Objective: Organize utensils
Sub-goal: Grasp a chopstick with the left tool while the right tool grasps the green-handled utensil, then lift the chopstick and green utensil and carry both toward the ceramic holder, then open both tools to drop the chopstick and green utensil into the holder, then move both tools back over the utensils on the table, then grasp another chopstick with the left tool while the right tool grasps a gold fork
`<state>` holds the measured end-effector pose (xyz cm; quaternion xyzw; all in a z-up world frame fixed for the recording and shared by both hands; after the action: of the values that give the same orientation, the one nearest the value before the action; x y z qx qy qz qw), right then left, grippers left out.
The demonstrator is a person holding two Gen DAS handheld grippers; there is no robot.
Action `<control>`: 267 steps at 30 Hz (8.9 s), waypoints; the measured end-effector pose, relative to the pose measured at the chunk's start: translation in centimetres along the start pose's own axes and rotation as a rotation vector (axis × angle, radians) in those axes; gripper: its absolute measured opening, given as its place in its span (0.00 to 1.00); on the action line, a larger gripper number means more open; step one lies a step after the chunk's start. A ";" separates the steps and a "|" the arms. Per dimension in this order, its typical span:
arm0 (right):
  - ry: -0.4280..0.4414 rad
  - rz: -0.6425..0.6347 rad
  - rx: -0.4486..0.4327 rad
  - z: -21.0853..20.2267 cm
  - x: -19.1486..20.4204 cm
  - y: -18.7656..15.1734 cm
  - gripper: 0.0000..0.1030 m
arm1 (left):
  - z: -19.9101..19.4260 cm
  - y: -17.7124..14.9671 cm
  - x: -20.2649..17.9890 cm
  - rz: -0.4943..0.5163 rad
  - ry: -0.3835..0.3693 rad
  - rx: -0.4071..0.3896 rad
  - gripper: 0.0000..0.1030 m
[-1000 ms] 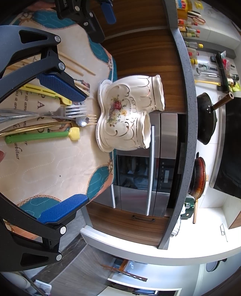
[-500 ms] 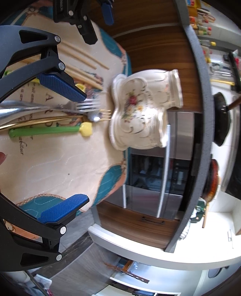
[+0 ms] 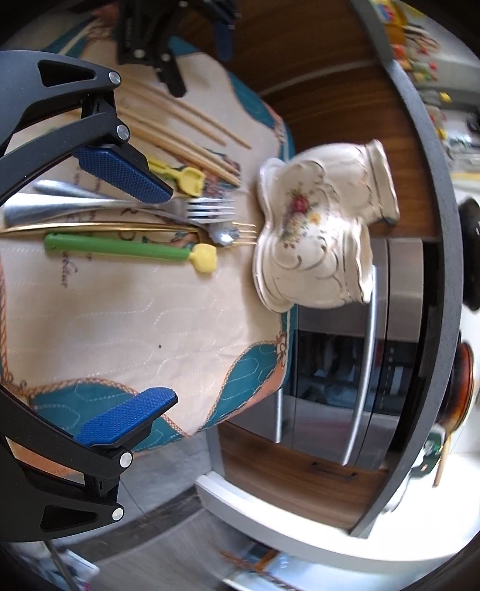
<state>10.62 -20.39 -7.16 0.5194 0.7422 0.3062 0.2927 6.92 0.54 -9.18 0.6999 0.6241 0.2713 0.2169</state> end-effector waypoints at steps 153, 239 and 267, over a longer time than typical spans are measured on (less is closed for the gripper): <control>0.261 0.254 -0.343 5.5 -0.6 15.6 0.10 | -2.0 17.9 3.1 -0.170 -0.322 -0.505 0.06; 0.055 0.241 -0.083 -0.2 -3.5 1.2 0.94 | -0.2 0.0 -2.4 -0.002 -0.158 0.004 0.71; 0.181 0.064 0.062 1.5 1.2 0.2 0.39 | 0.2 -0.1 -1.9 -0.016 -0.205 0.087 0.06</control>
<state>11.48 -18.96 -8.12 0.5217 0.7578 0.3380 0.1983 6.80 -1.36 -9.58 0.7279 0.6152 0.1692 0.2510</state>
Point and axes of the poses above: each gripper's, at about its wrist camera, not at the fingertips, and z roughly the way its jaws point, x to its left, y to its top, the point moved 6 cm from there along z, roughly the way its jaws point, and after that the axes turned 5 degrees about -y, right-handed, at the moved point
